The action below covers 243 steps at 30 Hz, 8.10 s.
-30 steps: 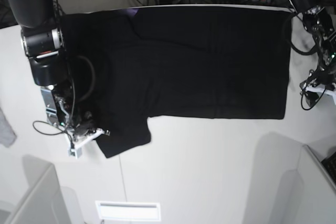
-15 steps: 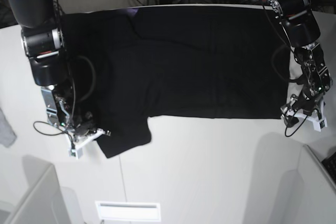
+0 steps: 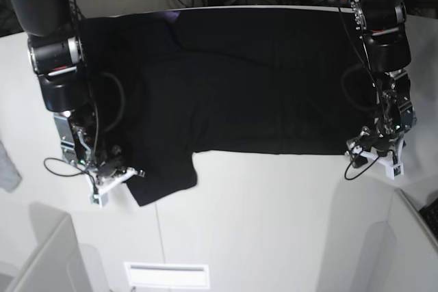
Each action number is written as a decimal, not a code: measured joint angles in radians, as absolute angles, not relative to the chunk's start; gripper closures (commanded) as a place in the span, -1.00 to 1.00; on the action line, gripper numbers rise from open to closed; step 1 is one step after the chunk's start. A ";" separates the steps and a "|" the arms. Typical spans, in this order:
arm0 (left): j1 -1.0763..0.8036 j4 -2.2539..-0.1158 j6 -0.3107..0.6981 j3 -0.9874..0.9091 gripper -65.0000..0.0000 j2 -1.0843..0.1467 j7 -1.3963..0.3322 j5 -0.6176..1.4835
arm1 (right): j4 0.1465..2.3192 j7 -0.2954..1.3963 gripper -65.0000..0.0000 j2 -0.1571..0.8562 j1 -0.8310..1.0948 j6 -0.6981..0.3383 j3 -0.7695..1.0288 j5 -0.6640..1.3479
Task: Fold the T-shirt properly
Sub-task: 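Reach both grippers to the shirt's hem corners and grasp them, then fold the hem up over the collar with both grippers, then release the folded edge and raise both grippers, then grasp the folded strip's ends with both grippers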
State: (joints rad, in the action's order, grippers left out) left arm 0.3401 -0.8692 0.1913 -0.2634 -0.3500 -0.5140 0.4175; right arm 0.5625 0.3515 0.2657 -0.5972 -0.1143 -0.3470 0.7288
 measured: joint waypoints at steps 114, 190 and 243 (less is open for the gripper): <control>-0.599 -1.957 0.263 -0.595 1.00 -0.387 -0.708 0.765 | 1.964 1.108 1.00 0.224 0.332 -0.026 0.707 1.034; -0.376 -1.523 0.280 -0.509 1.00 -0.255 -0.631 0.580 | 1.557 0.897 1.00 0.092 0.156 -0.045 0.450 0.537; -0.196 -1.480 0.660 -0.842 -0.64 -0.263 -0.910 0.546 | 1.874 1.014 1.00 0.062 0.162 -0.034 0.379 0.509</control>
State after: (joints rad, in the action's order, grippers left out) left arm -0.1959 -1.4796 0.6601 -0.8417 -0.2626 -0.9096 0.5461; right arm 1.8736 1.0142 0.0620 0.1619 -0.0341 0.3790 0.5087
